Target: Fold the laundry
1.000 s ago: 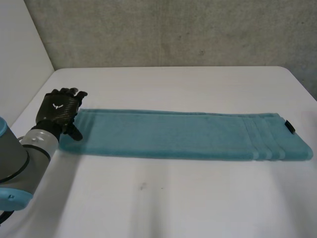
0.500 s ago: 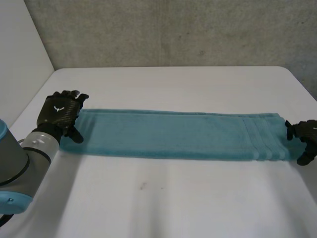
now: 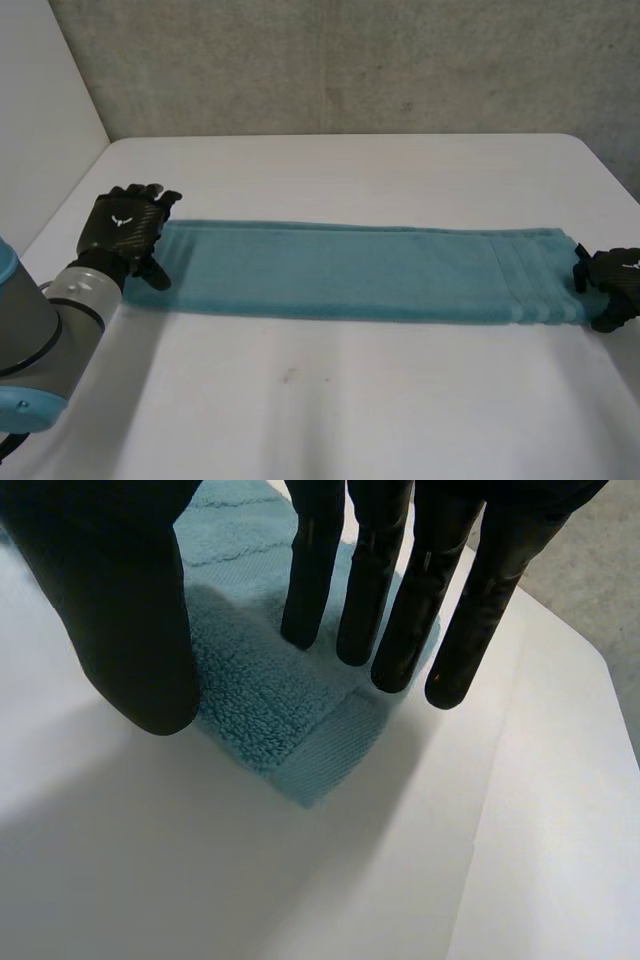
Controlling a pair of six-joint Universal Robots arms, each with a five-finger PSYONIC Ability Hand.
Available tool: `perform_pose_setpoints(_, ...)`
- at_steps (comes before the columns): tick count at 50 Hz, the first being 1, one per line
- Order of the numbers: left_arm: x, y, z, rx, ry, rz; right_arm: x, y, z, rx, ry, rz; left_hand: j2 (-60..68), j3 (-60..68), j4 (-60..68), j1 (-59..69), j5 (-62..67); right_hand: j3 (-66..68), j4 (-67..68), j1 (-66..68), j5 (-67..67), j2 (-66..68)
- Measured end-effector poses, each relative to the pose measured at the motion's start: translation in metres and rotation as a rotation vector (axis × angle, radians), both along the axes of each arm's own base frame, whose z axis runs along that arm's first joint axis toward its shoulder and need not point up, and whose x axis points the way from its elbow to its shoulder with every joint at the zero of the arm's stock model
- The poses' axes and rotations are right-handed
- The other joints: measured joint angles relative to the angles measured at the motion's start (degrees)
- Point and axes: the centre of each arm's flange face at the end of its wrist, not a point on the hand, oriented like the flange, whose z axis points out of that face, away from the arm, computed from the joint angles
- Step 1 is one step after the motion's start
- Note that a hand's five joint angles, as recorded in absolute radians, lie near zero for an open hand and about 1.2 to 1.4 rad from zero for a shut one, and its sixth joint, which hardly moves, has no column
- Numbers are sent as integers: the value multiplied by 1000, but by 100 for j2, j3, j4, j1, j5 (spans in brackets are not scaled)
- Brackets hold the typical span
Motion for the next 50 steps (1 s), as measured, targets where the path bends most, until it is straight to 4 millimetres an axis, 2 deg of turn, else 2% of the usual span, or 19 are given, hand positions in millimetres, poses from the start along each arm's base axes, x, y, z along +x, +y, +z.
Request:
perform_pose_setpoints(5, 0, 0, 0, 1, 0, -1, -1, -4, -3, -8, 4, -1, 0, 0, 0, 0, 0, 1260, 1284, 1096, 1228, 1319)
perform_pose_setpoints(6, 0, 0, 0, 1, 0, -1, -2, -5, -3, -11, 5, -2, 0, 0, 0, 0, 0, 2295, 2332, 1841, 2274, 2416)
perform_pose_setpoints(8, 0, 0, 0, 1, 0, -1, -4, -9, -3, -26, 11, -8, 0, 0, 0, 0, 0, 2729, 2814, 2035, 2655, 2798)
perform_pose_setpoints(15, 0, 0, 0, 1, 0, 0, -13, -18, 2, -70, 36, -58, 0, 0, 0, 0, 0, 2762, 2873, 2035, 2660, 2803)
perform_pose_setpoints(24, 0, 0, 0, 1, 0, 3, -55, -37, 19, -138, 96, -203, 0, 0, 0, 0, 0, 2761, 2886, 2035, 2660, 2803)
perform_pose_setpoints(28, 1, 1, 0, 3, -1, 4, -87, -50, 35, -189, 140, -298, 0, 0, 0, 0, 0, 2761, 2886, 2065, 2660, 2803)
perform_pose_setpoints(31, 1, 1, 0, 4, -1, 4, -99, -56, 46, -218, 165, -339, 0, 0, 0, 0, 0, 2762, 2886, 2083, 2661, 2803)
perform_pose_setpoints(35, 1, 0, 1, 3, -1, 5, -98, -60, 55, -238, 175, -346, 0, 0, 0, 0, 0, 2777, 2886, 2083, 2686, 2803)
perform_pose_setpoints(36, 1, 0, 1, 3, -1, 5, -79, -64, 68, -272, 172, -310, 0, 0, 0, 0, 0, 2800, 2888, 2112, 2727, 2803)
perform_pose_setpoints(37, 1, 0, 1, 3, -1, 5, -79, -64, 68, -272, 172, -310, 0, 0, 0, 0, 0, 2800, 2888, 2112, 2727, 2803)
perform_pose_setpoints(38, 2, 0, 1, 1, 0, 7, -49, -67, 81, -309, 157, -248, 0, 0, 0, 0, 0, 2808, 2888, 2112, 2743, 2803)
perform_pose_setpoints(39, 2, 0, 1, 1, 0, 7, -49, -67, 81, -309, 157, -248, 0, 0, 0, 0, 0, 2808, 2888, 2112, 2743, 2803)
perform_pose_setpoints(40, 2, 0, 3, -2, 1, 11, -12, -67, 94, -348, 131, -170, 0, 0, 0, 0, 0, 2856, 2888, 2112, 2751, 2803)
perform_pose_setpoints(42, 3, -1, 4, -6, 1, 14, 22, -64, 105, -380, 106, -101, 0, 0, 0, 0, 0, 2856, 2888, 2112, 2751, 2803)
perform_pose_setpoints(43, 4, -1, 5, -8, 2, 16, 33, -63, 108, -390, 96, -76, 0, 0, 0, 0, 0, 2856, 2888, 2112, 2751, 2803)
perform_pose_setpoints(45, 4, -1, 5, -8, 2, 16, 33, -63, 108, -390, 96, -76, 0, 0, 0, 0, 0, 2856, 2888, 2112, 2751, 2803)
perform_pose_setpoints(47, 5, -2, 7, -16, 4, 24, 111, -44, 127, -452, 34, 94, 0, 0, 0, 0, 0, 2874, 2889, 2112, 2755, 2803)
perform_pose_setpoints(49, 8, -3, 10, -22, 7, 33, 184, -13, 137, -496, -24, 265, 0, 0, 0, 0, 0, 2874, 2889, 2112, 2757, 2803)
perform_pose_setpoints(50, 8, -4, 10, -23, 7, 34, 197, -6, 138, -501, -34, 295, 0, 0, 0, 0, 0, 2874, 2889, 2112, 2757, 2803)
